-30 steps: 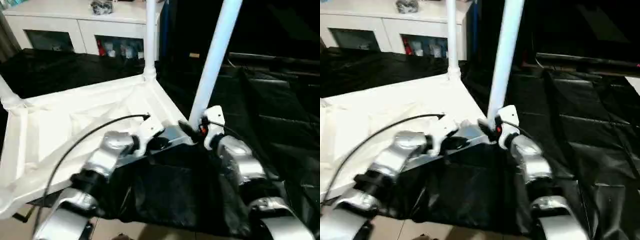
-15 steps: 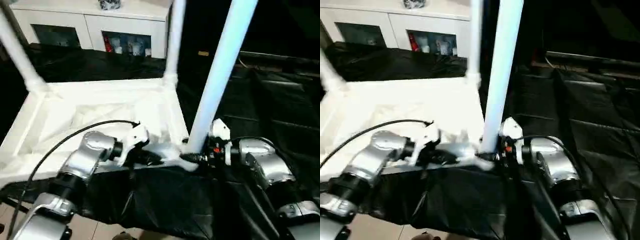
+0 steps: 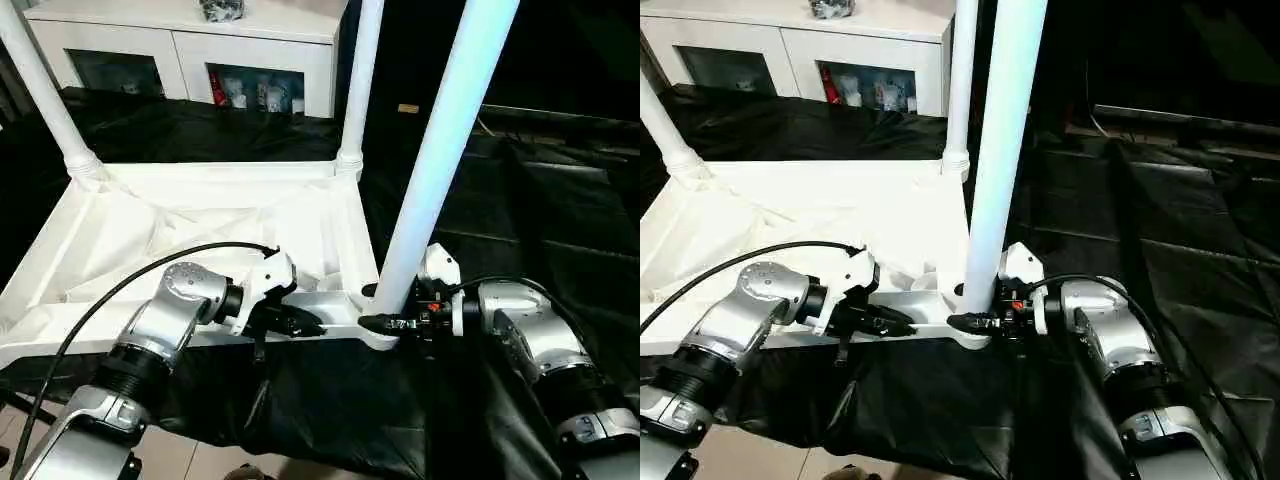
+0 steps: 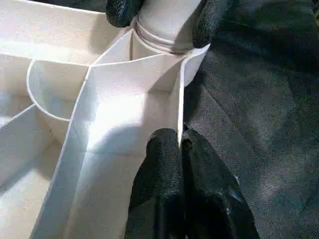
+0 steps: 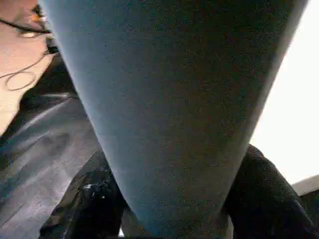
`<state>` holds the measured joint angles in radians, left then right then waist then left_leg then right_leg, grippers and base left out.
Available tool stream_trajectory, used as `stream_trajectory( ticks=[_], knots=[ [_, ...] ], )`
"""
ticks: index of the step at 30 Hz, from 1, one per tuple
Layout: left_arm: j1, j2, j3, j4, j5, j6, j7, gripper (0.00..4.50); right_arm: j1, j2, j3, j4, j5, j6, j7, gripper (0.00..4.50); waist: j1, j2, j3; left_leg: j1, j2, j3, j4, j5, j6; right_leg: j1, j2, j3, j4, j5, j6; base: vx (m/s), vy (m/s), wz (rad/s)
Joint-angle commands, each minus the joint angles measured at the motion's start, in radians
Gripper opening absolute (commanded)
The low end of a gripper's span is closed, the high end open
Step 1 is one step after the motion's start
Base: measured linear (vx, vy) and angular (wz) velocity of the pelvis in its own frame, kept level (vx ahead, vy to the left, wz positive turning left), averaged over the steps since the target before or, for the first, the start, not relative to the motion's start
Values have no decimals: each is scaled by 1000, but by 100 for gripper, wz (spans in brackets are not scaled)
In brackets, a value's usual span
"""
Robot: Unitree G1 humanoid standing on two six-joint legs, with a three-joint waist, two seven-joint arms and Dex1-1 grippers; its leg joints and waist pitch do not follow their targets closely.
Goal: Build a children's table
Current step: Rotate leg to tighten
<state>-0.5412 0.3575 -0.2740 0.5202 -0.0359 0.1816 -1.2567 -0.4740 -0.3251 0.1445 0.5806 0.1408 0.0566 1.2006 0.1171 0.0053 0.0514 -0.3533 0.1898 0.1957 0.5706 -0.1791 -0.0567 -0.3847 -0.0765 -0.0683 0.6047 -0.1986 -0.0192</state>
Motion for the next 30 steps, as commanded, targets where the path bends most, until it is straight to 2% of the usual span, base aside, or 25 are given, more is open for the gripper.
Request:
stream_trajectory(
  ticks=[1, 2, 3, 4, 5, 6, 7, 8, 12, 16, 18, 20, 23, 25, 27, 30],
  knots=[
    [-70, -64, 55, 18, 9, -5, 189, 0, -2, 96, 38, 88, -63, 0, -171, 231, -2, -8, -54, 10, 48, -22, -66, -226, 26, 34, -83, 49, -81, -269, -214, 0, 0, 0],
    [-78, -81, 63, 27, 17, 1, 235, 0, -14, 122, 20, 116, -73, -3, -255, 229, -7, -7, -50, 14, 46, -25, -69, -257, 5, 29, -84, 50, -87, -343, -197, 0, 0, 0],
    [-79, -84, 64, 28, 18, 2, 242, 0, -16, 127, 17, 121, -75, -3, -270, 222, -12, -9, -49, 14, 45, -29, -70, -277, -8, 32, -86, 49, -93, -409, -172, 0, 0, 0],
    [-85, -100, 68, 33, 27, 5, 281, 0, -27, 151, 3, 147, -83, -3, -346, 213, -12, -11, -50, 13, 46, -30, -71, -274, -10, 32, -86, 49, -92, -417, -164, 0, 0, 0],
    [-90, -115, 72, 39, 33, 10, 317, 0, -36, 171, -9, 167, -87, 0, -405, 207, -15, -9, -50, 15, 47, -29, -72, -280, -12, 28, -86, 52, -94, -416, -159, 0, 0, 0],
    [-93, -125, 76, 43, 36, 15, 341, 0, -41, 184, -17, 179, -88, 2, -441, 204, -20, -10, -50, 12, 46, -30, -73, -277, -12, 29, -84, 51, -93, -408, -156, 0, 0, 0],
    [-103, -169, 86, 53, 49, 30, 435, 0, -58, 234, -35, 215, -95, 4, -563, 201, -20, -9, -52, 14, 45, -29, -72, -272, -11, 29, -83, 51, -93, -400, -156, 0, 0, 0],
    [-106, -182, 88, 56, 53, 35, 464, 0, -63, 248, -39, 225, -98, 3, -599, 199, -24, -9, -50, 16, 46, -28, -72, -273, -14, 24, -82, 53, -93, -383, -162, 0, 0, 0],
    [-111, -244, 94, 65, 66, 44, 564, 0, -89, 316, -67, 273, -106, -2, -746, 197, -26, -8, -54, 8, 43, -27, -70, -247, 1, 31, -80, 53, -86, -310, -171, 0, 0, 0],
    [-105, -274, 80, 58, 66, 39, 562, 0, -83, 335, -33, 268, -132, -46, -703, 197, -25, -9, -56, 6, 42, -24, -66, -223, 24, 34, -79, 53, -82, -259, -177, 0, 0, 0],
    [-97, -272, 66, 46, 63, 31, 533, 0, -88, 328, -46, 274, -119, -54, -677, 253, -25, -8, -56, 5, 42, -24, -66, -222, 29, 34, -79, 53, -82, -251, -180, 0, 0, 0],
    [-91, -258, 60, 39, 63, 27, 508, 0, -102, 304, -57, 290, -113, -69, -663, 269, -26, -4, -54, 6, 42, -24, -68, -240, 28, 32, -78, 52, -85, -274, -179, 0, 0, 0],
    [-89, -252, 58, 38, 63, 24, 500, 0, -106, 291, -54, 294, -118, -81, -658, 287, -27, -4, -54, 7, 44, -25, -69, -260, 23, 32, -79, 52, -87, -299, -176, 0, 0, 0],
    [-72, -208, 42, 14, 50, 17, 397, 0, -108, 230, -34, 289, -117, -105, -515, 302, -27, -5, -56, 6, 43, -25, -68, -260, 29, 35, -78, 52, -86, -288, -179, 0, 0, 0],
    [-67, -195, 41, 7, 43, 15, 363, 0, -102, 206, -17, 277, -119, -120, -449, 302, -26, -6, -58, 1, 44, -25, -65, -238, 39, 39, -78, 52, -80, -236, -190, 0, 0, 0],
    [-51, -157, 29, -18, 19, 5, 267, 0, -80, 156, 12, 238, -105, -138, -300, 302, -21, -9, -62, -1, 44, -21, -58, -168, 74, 44, -75, 50, -66, -110, -231, 0, 0, 0]
  ],
)
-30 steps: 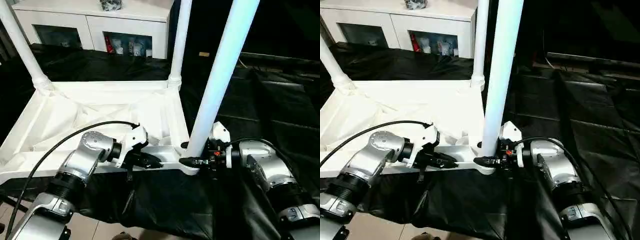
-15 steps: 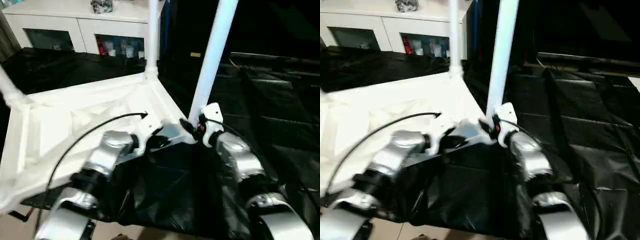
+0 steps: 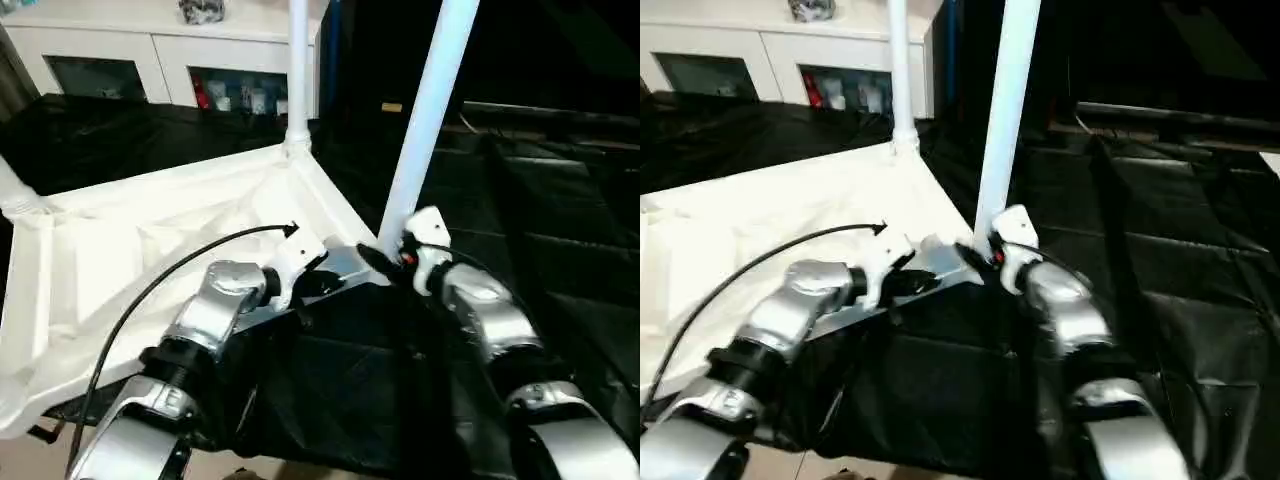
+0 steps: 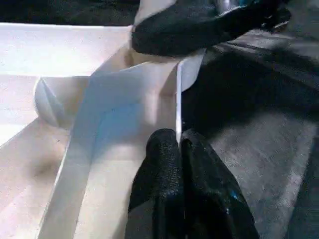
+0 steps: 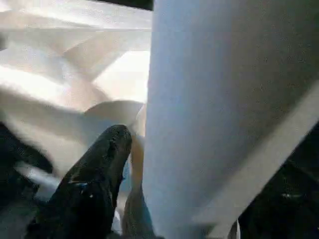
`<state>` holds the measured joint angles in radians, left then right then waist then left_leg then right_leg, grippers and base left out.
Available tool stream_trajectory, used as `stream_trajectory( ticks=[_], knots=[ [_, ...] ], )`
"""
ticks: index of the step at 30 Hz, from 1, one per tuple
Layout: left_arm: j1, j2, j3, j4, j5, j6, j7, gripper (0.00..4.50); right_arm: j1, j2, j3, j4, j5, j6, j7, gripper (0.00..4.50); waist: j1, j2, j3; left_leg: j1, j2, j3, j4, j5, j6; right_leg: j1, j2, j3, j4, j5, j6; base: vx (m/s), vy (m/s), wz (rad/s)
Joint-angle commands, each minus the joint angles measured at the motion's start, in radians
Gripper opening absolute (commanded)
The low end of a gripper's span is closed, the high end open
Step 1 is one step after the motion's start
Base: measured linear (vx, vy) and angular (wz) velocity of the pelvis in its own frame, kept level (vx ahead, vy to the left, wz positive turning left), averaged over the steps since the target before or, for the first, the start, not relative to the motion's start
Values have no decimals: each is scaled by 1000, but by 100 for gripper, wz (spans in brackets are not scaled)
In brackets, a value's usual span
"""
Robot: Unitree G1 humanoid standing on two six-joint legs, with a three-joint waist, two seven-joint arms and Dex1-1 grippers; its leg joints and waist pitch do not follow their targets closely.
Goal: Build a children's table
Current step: Rotate leg to tighten
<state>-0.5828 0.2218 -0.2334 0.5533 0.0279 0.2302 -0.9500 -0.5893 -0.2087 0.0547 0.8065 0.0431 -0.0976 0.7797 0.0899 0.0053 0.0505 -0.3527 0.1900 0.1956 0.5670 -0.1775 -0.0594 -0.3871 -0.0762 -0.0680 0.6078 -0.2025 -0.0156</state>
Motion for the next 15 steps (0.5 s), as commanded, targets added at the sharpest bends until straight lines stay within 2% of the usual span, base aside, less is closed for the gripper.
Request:
stream_trajectory(
  ticks=[1, 3, 5, 6, 9, 12, 15],
  knots=[
    [-1, -1, -17, -64, -58, -47, -90, 0, 45, 17, 112, -10, 6, 22, 193, 302, 7, -9, -61, -2, 43, -19, -52, -163, 83, 47, -76, 50, -67, -95, -238, 0, 0, 0],
    [9, 37, -29, -82, -75, -46, -173, 0, 66, -25, 133, -52, 30, 35, 322, 302, 12, -9, -63, -4, 46, -19, -49, -146, 104, 50, -75, 47, -63, -74, -248, 0, 0, 0],
    [11, 55, -33, -85, -82, -46, -207, 0, 77, -45, 146, -75, 42, 51, 385, 302, 14, -9, -60, -4, 48, -17, -50, -147, 113, 46, -74, 47, -63, -74, -255, 0, 0, 0],
    [11, 62, -33, -85, -85, -47, -223, 0, 80, -54, 150, -82, 48, 59, 416, 302, 16, -6, -60, 1, 50, -17, -50, -157, 106, 42, -74, 47, -64, -93, -258, 0, 0, 0],
    [8, 88, -36, -79, -88, -47, -270, 0, 98, -87, 176, -118, 57, 89, 525, 280, 22, -8, -56, 4, 51, -18, -54, -198, 81, 41, -75, 47, -72, -179, -245, 0, 0, 0],
    [8, 109, -41, -79, -90, -44, -303, 0, 113, -111, 202, -147, 60, 117, 593, 252, 29, -7, -55, 8, 53, -18, -57, -219, 69, 37, -76, 50, -75, -209, -234, 0, 0, 0],
    [9, 116, -39, -81, -92, -44, -318, 0, 121, -120, 211, -164, 65, 137, 625, 232, 32, -8, -56, 7, 53, -19, -58, -211, 62, 38, -78, 50, -75, -210, -230, 0, 0, 0]
  ],
)
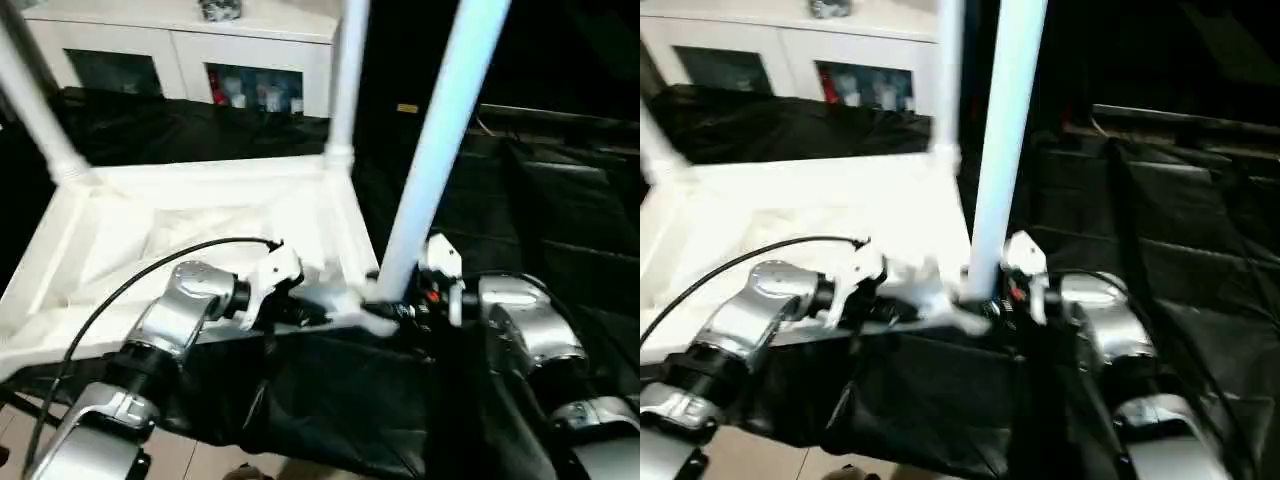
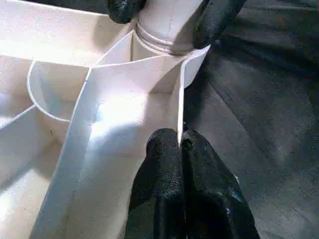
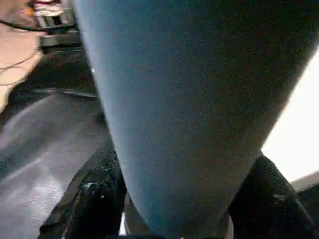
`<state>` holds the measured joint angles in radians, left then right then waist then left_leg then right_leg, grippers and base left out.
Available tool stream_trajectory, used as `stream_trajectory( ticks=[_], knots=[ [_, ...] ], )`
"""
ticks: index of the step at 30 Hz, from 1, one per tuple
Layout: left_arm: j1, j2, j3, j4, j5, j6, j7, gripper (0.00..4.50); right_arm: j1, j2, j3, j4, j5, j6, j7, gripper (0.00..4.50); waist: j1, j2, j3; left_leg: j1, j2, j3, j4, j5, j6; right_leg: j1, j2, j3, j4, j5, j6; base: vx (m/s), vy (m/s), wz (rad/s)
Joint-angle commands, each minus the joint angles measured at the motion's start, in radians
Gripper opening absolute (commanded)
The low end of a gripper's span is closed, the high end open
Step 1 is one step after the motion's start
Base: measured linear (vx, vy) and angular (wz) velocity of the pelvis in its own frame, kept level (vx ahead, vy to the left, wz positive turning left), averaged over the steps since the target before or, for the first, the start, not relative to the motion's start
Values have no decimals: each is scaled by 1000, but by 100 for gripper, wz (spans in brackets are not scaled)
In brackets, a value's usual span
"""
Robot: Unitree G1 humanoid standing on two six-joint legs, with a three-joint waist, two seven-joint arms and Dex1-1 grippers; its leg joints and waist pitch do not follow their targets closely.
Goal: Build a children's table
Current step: Rotate leg to tighten
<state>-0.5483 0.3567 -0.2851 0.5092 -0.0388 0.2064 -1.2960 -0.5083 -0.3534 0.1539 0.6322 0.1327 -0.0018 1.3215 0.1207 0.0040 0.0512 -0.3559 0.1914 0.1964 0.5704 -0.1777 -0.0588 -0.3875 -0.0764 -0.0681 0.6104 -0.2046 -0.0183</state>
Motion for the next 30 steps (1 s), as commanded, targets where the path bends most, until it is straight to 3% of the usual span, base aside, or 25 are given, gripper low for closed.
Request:
stream_trajectory(
  ticks=[1, 5, 7, 9, 10, 11, 12, 13, 15, 19, 23, 24, 30],
  knots=[
    [-26, -20, 13, -37, -23, -21, 29, 0, 42, 25, 111, 7, -24, 44, 85, 232, 1, -5, -56, 9, 51, -20, -61, -208, 60, 39, -79, 50, -77, -206, -227, 0, 0, 0],
    [-28, -32, 22, -29, -12, -26, 69, 0, 46, 39, 101, 8, -24, 38, 54, 215, 2, -7, -58, 7, 50, -20, -60, -192, 58, 40, -78, 50, -75, -191, -226, 0, 0, 0],
    [-40, -55, 38, -7, 3, -26, 145, 0, 34, 72, 69, 39, -30, 29, -39, 209, 0, -7, -57, 7, 50, -21, -60, -191, 55, 39, -79, 50, -75, -189, -227, 0, 0, 0],
    [-65, -97, 66, 27, 17, -18, 270, 0, 8, 124, 26, 104, -73, 17, -251, 204, -5, -9, -53, 10, 47, -22, -64, -222, 36, 37, -80, 50, -84, -261, -212, 0, 0, 0],
    [-70, -110, 72, 34, 23, -18, 303, 0, 1, 139, 15, 123, -84, 15, -314, 202, -13, -8, -49, 14, 45, -24, -68, -249, 17, 32, -81, 50, -91, -319, -201, 0, 0, 0],
    [-70, -110, 72, 34, 23, -18, 303, 0, 1, 139, 15, 123, -84, 15, -314, 200, -13, -8, -49, 14, 45, -24, -68, -249, 17, 32, -81, 50, -91, -319, -201, 0, 0, 0],
    [-73, -121, 75, 38, 29, -17, 330, 0, -6, 155, 3, 141, -88, 12, -372, 198, -16, -10, -49, 15, 45, -29, -70, -276, 2, 35, -85, 49, -97, -392, -173, 0, 0, 0],
    [-73, -121, 75, 38, 29, -17, 330, 0, -6, 155, 3, 141, -88, 12, -372, 197, -19, -10, -50, 14, 46, -29, -71, -274, 2, 36, -85, 50, -97, -390, -169, 0, 0, 0],
    [-88, -177, 92, 65, 46, -10, 449, 0, -42, 230, -62, 214, -72, 25, -585, 196, -27, -11, -50, 16, 46, -29, -73, -282, -2, 30, -82, 52, -96, -377, -167, 0, 0, 0],
    [-118, -236, 113, 108, 64, -2, 588, 0, -79, 295, -101, 279, -79, 37, -763, 196, -33, -11, -52, 16, 43, -28, -71, -281, -3, 31, -81, 52, -97, -359, -168, 0, 0, 0],
    [-125, -277, 105, 119, 81, -11, 645, 0, -92, 346, -69, 311, -126, -12, -816, 196, -31, -11, -54, 11, 42, -25, -68, -252, 12, 33, -82, 53, -93, -292, -178, 0, 0, 0],
    [-125, -278, 105, 119, 81, -11, 644, 0, -92, 347, -69, 312, -126, -14, -815, 251, -30, -11, -55, 9, 41, -24, -67, -242, 20, 35, -81, 53, -91, -276, -179, 0, 0, 0],
    [-109, -255, 83, 96, 67, -22, 553, 0, -112, 322, -85, 314, -105, -38, -740, 304, -30, -10, -54, 9, 43, -24, -68, -243, 34, 35, -80, 52, -90, -271, -183, 0, 0, 0]
  ],
)
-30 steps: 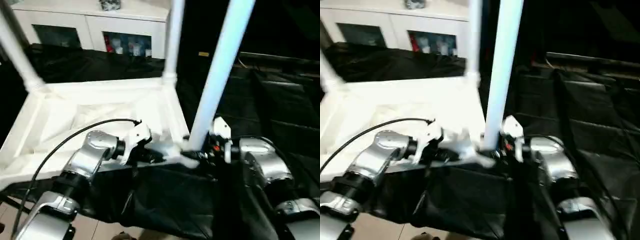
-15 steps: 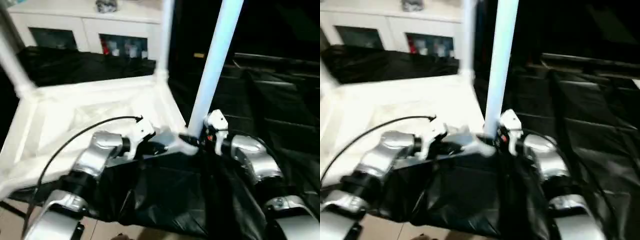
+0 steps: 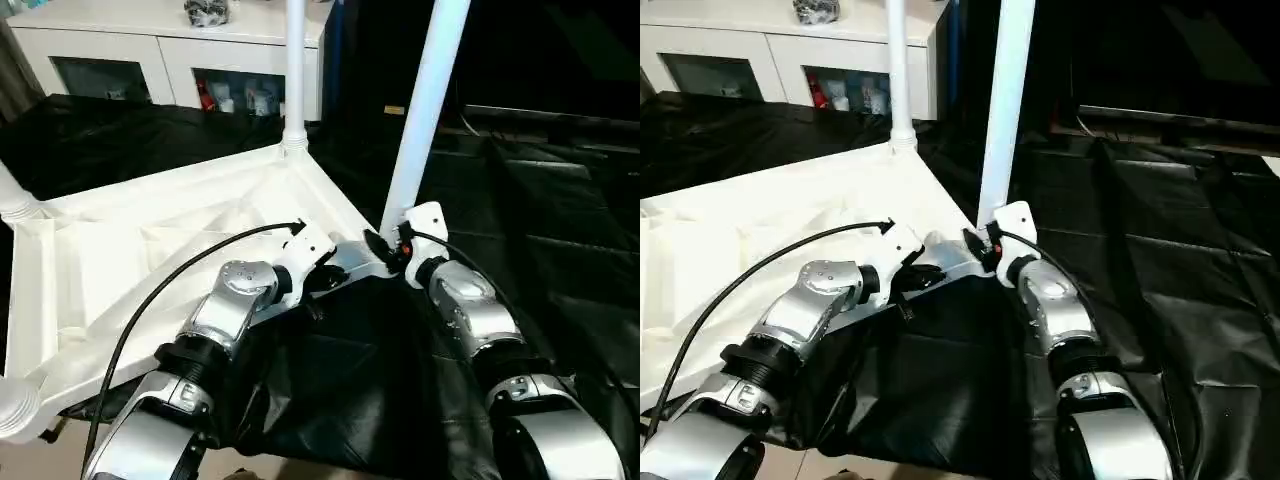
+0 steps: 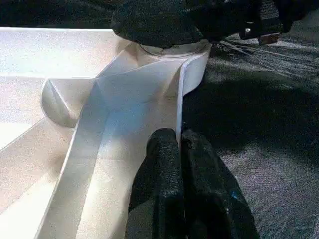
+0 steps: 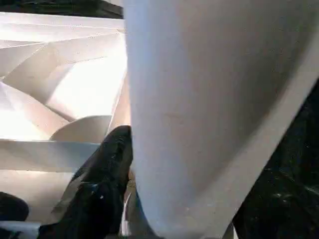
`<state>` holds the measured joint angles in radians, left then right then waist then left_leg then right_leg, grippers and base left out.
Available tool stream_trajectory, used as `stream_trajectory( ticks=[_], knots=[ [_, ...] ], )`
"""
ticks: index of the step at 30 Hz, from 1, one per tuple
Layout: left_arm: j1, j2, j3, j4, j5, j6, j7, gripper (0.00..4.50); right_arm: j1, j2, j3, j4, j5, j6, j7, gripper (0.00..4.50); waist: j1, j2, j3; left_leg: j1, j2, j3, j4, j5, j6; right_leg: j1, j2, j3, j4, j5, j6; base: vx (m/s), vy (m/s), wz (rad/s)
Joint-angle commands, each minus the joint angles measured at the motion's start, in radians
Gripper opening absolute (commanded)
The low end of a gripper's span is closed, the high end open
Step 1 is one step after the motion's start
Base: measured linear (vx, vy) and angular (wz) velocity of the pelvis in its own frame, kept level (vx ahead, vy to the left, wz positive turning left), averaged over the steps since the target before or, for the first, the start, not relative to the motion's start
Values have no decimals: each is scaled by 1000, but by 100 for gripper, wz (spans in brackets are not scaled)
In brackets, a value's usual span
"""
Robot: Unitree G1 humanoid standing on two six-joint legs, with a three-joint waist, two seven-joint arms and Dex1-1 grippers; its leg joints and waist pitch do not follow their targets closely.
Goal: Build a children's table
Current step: Rotate leg to tighten
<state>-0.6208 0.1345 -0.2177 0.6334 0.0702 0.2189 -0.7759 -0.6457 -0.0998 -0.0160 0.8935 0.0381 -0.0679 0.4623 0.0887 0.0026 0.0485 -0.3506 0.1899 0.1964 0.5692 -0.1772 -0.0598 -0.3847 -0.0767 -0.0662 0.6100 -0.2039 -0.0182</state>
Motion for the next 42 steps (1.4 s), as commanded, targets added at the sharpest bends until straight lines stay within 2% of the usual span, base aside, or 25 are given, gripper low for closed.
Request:
stream_trajectory(
  ticks=[1, 5, 10, 11, 12, 13, 14, 16, 17, 19, 22, 28, 31, 32, 33, 35, 36, 37, 38, 40, 42],
  knots=[
    [-35, -27, 12, -28, -41, -38, 20, 0, 22, 62, 82, 58, -11, 28, 119, 304, 0, -9, -52, 1, 44, -25, -67, -246, 35, 33, -80, 50, -90, -277, -183, 0, 0, 0],
    [-18, 27, -11, -53, -50, -60, -107, 0, 17, -5, 104, 65, -23, 14, 239, 304, 0, -11, -52, 0, 43, -24, -65, -242, 40, 36, -80, 50, -89, -276, -184, 0, 0, 0],
    [4, 89, -27, -87, -77, -69, -252, 0, 53, -76, 155, 11, -19, -35, 471, 304, 9, -9, -58, -3, 48, -20, -57, -165, 75, 41, -76, 49, -70, -121, -226, 0, 0, 0],
    [4, 89, -27, -87, -77, -69, -252, 0, 53, -76, 155, 11, -19, -35, 471, 304, 9, -11, -59, -3, 48, -18, -56, -156, 81, 41, -75, 49, -68, -96, -233, 0, 0, 0],
    [7, 112, -30, -90, -80, -83, -288, 0, 68, -99, 159, -23, 8, -19, 565, 304, 11, -12, -60, -4, 47, -17, -54, -136, 98, 43, -73, 46, -62, -52, -251, 0, 0, 0],
    [6, 123, -29, -89, -82, -86, -305, 0, 76, -112, 162, -41, 24, -6, 622, 304, 12, -11, -61, -5, 47, -17, -51, -134, 104, 44, -73, 46, -60, -44, -254, 0, 0, 0],
    [6, 125, -29, -90, -83, -86, -308, 0, 77, -114, 163, -44, 26, -4, 630, 304, 14, -14, -60, -6, 48, -16, -51, -130, 114, 45, -74, 45, -59, -39, -259, 0, 0, 0],
    [6, 151, -34, -96, -93, -90, -364, 0, 92, -145, 186, -75, 39, 10, 740, 290, 17, -12, -58, -5, 50, -16, -52, -147, 112, 42, -75, 45, -63, -71, -259, 0, 0, 0],
    [6, 158, -34, -98, -97, -88, -379, 0, 95, -154, 194, -81, 41, 11, 771, 273, 19, -13, -58, -5, 50, -17, -52, -151, 109, 42, -75, 45, -64, -83, -257, 0, 0, 0],
    [15, 188, -40, -118, -120, -72, -454, 0, 112, -188, 229, -123, 53, 40, 884, 268, 27, -13, -55, 2, 54, -17, -56, -180, 91, 37, -78, 47, -70, -149, -249, 0, 0, 0],
    [20, 204, -45, -128, -129, -66, -490, 0, 120, -200, 240, -148, 59, 58, 934, 235, 33, -11, -55, 5, 57, -16, -58, -191, 84, 33, -78, 48, -70, -160, -248, 0, 0, 0],
    [25, 215, -48, -124, -128, -74, -513, 0, 138, -223, 273, -194, 55, 112, 1008, 211, 41, -16, -55, 2, 54, -17, -58, -177, 68, 37, -80, 49, -69, -160, -237, 0, 0, 0],
    [24, 205, -41, -116, -117, -76, -474, 0, 147, -219, 275, -203, 55, 113, 990, 208, 46, -16, -57, 2, 53, -17, -56, -158, 71, 37, -80, 49, -66, -143, -233, 0, 0, 0],
    [20, 198, -37, -107, -110, -76, -447, 0, 148, -214, 270, -202, 56, 111, 975, 207, 47, -13, -58, 2, 53, -17, -55, -156, 70, 36, -80, 49, -65, -139, -235, 0, 0, 0],
    [9, 181, -25, -87, -98, -76, -387, 0, 145, -194, 251, -182, 48, 94, 912, 207, 47, -13, -58, 2, 53, -17, -55, -157, 69, 36, -79, 48, -66, -138, -234, 0, 0, 0],
    [5, 174, -20, -82, -95, -75, -365, 0, 143, -186, 243, -172, 42, 84, 882, 207, 46, -15, -56, 2, 52, -17, -56, -164, 64, 36, -79, 48, -69, -151, -231, 0, 0, 0],
    [-3, 159, -9, -72, -91, -68, -321, 0, 137, -167, 227, -151, 32, 72, 819, 207, 44, -14, -52, 4, 51, -17, -58, -191, 48, 32, -81, 50, -75, -207, -221, 0, 0, 0],
    [-16, 127, 9, -55, -79, -57, -232, 0, 122, -125, 197, -110, 12, 65, 674, 205, 43, -15, -52, 6, 51, -20, -61, -209, 36, 33, -83, 50, -80, -252, -209, 0, 0, 0],
    [-16, 127, 9, -55, -79, -57, -232, 0, 122, -125, 197, -110, 12, 65, 674, 205, 40, -14, -49, 9, 52, -20, -64, -219, 28, 29, -83, 51, -83, -276, -204, 0, 0, 0],
    [-27, 91, 22, -40, -66, -46, -142, 0, 104, -77, 165, -64, -6, 74, 502, 201, 36, -16, -48, 9, 47, -24, -67, -248, 10, 34, -85, 49, -90, -357, -178, 0, 0, 0],
    [-37, 60, 37, -27, -62, -30, -72, 0, 86, -39, 135, -28, -5, 83, 378, 197, 21, -14, -47, 13, 49, -27, -71, -274, -3, 29, -85, 49, -95, -385, -167, 0, 0, 0]
  ],
)
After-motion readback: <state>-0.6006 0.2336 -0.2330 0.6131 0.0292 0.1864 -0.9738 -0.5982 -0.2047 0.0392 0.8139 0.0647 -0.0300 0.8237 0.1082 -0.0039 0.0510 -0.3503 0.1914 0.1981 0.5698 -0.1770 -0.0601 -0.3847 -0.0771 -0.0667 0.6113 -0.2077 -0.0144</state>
